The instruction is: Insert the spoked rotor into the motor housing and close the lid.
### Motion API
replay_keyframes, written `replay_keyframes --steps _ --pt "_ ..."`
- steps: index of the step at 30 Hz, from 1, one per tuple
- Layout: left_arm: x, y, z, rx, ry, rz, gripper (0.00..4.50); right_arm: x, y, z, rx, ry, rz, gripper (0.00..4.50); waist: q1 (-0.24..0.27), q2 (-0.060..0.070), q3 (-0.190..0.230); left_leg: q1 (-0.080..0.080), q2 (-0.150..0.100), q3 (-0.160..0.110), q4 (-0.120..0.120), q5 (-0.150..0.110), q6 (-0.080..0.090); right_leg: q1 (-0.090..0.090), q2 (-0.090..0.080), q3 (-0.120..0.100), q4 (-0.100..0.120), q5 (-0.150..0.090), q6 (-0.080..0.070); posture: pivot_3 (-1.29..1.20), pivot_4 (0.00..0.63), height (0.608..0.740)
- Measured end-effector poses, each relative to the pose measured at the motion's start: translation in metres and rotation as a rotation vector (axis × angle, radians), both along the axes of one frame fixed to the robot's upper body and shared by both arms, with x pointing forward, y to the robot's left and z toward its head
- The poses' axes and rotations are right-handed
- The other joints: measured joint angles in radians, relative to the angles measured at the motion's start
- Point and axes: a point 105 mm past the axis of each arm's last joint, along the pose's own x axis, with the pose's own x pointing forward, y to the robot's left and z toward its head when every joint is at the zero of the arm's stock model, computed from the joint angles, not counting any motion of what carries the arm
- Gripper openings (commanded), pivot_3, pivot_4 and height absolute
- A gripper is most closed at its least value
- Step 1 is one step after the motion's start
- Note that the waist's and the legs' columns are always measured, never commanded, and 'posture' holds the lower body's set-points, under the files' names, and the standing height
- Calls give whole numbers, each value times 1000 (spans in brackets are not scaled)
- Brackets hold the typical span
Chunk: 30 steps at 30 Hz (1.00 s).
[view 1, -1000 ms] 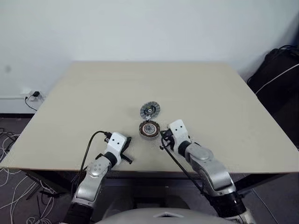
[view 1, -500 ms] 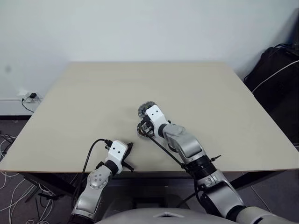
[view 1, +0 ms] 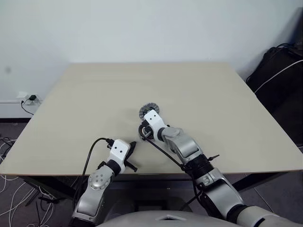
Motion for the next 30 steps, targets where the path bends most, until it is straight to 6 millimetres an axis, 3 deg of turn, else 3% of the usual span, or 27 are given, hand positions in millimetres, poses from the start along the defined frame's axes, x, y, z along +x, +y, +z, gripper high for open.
replay_keyframes --steps 7,16,30 --pt "2 -1 2 -1 -14 -9 0 -6 -15 -2 -24 18 -1 15 -3 1 0 0 0 0 0 0 0 0 0 0 0 0 0 0 0 740" --pt "1 -1 -11 2 13 -25 0 -13 -19 -3 -22 26 -5 15 -4 2 -1 0 0 0 0 0 0 0 0 0 0 0 0 0 0 740" --pt "2 -1 -12 0 1 -30 0 -13 1 -4 0 -5 22 15 -6 2 -1 0 0 -1 0 0 0 0 0 0 0 0 0 0 0 740"
